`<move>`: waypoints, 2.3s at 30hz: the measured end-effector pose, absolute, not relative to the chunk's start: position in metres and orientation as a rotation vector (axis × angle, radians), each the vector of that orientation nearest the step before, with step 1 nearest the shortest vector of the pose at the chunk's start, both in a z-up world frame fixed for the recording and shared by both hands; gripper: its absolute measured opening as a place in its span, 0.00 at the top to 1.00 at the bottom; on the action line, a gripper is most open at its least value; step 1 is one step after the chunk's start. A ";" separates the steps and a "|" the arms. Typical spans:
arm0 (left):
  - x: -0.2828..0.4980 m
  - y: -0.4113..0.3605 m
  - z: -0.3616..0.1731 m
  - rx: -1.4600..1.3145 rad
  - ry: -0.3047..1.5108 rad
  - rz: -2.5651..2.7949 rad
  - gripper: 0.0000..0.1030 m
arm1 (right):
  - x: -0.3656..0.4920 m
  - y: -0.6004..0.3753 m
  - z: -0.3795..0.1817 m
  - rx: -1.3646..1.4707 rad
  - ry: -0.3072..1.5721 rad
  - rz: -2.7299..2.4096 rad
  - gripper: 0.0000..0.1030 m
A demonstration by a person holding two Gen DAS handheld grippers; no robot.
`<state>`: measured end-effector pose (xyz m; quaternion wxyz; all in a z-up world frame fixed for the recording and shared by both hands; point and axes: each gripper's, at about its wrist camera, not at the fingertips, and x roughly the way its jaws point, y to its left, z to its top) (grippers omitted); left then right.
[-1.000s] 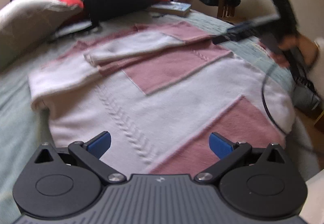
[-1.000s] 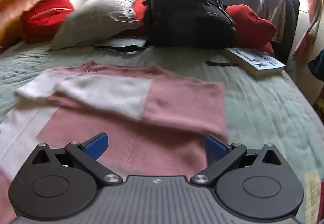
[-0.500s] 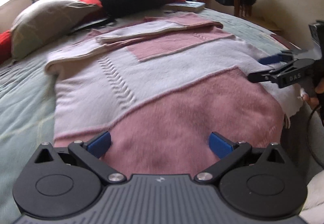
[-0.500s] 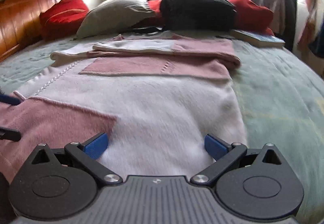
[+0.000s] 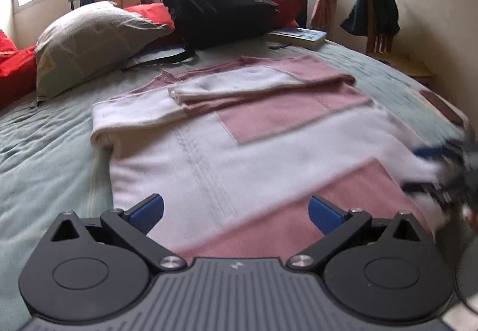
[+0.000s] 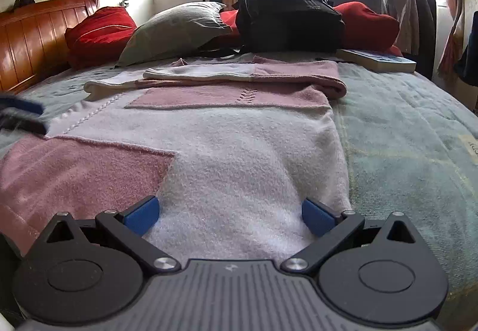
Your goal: Fold clothes
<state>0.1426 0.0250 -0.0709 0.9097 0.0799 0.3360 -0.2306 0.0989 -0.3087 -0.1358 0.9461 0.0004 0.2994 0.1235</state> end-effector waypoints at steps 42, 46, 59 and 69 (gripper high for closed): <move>0.115 0.017 -0.091 0.191 0.740 -0.487 0.01 | 0.174 -0.300 -0.100 -0.006 0.679 0.295 0.00; 0.096 0.012 -0.107 0.252 0.760 -0.452 0.01 | 0.142 -0.286 -0.127 -0.092 0.675 0.240 0.00; 0.037 0.017 -0.084 0.227 0.696 -0.492 0.01 | 0.088 -0.300 -0.138 -0.034 0.615 0.206 0.00; 0.022 -0.012 -0.106 0.107 0.821 -0.652 0.01 | 0.080 -0.299 -0.138 -0.038 0.614 0.189 0.00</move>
